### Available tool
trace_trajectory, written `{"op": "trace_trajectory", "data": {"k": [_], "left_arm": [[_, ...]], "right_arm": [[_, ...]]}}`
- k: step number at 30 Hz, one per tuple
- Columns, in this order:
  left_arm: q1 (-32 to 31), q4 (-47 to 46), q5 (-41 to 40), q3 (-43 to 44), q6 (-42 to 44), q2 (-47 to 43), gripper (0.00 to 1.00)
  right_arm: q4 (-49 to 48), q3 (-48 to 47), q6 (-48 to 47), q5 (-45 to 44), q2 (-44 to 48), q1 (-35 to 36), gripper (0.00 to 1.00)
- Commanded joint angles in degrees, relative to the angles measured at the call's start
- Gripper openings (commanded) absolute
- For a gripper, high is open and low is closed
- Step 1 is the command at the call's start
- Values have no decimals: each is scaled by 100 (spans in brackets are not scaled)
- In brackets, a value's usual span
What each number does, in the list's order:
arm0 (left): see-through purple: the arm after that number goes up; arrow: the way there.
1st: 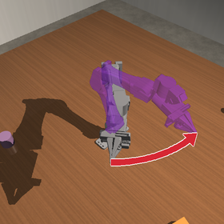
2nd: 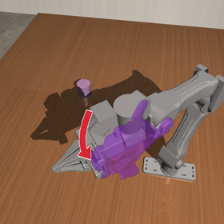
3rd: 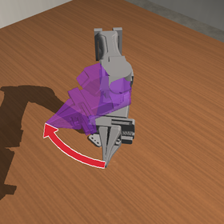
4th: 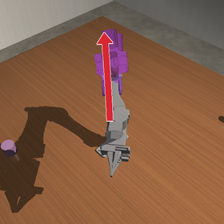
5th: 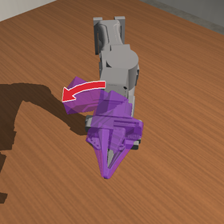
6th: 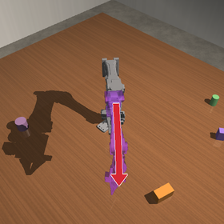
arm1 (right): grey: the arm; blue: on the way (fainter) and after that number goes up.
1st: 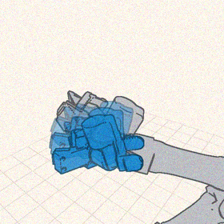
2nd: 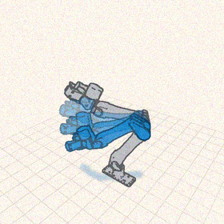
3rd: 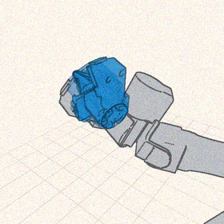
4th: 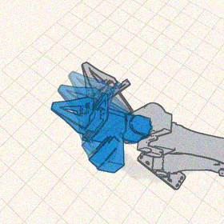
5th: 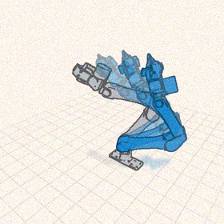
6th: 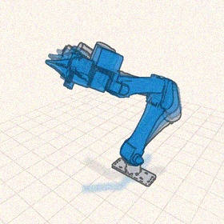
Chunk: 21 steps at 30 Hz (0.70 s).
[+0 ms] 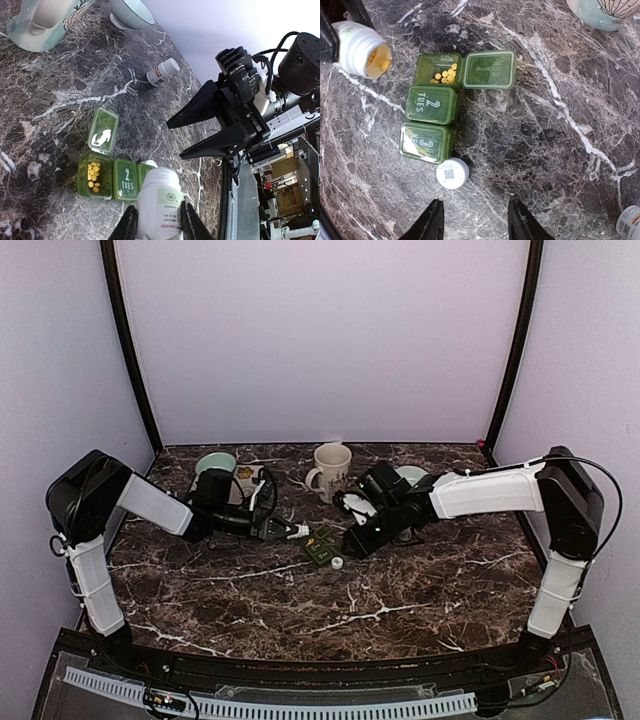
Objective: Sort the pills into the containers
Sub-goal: Pick up the lid of the pill bottle from the center of the board.
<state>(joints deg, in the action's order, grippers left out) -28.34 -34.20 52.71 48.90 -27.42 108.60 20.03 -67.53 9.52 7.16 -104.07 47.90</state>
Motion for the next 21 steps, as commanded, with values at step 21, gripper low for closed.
{"op": "trace_trajectory", "data": {"k": [21], "left_arm": [[65,-3985,774,-1092,-2596,-576,2]], "right_arm": [[527,-744,-119,-626,-535,504,45]]}}
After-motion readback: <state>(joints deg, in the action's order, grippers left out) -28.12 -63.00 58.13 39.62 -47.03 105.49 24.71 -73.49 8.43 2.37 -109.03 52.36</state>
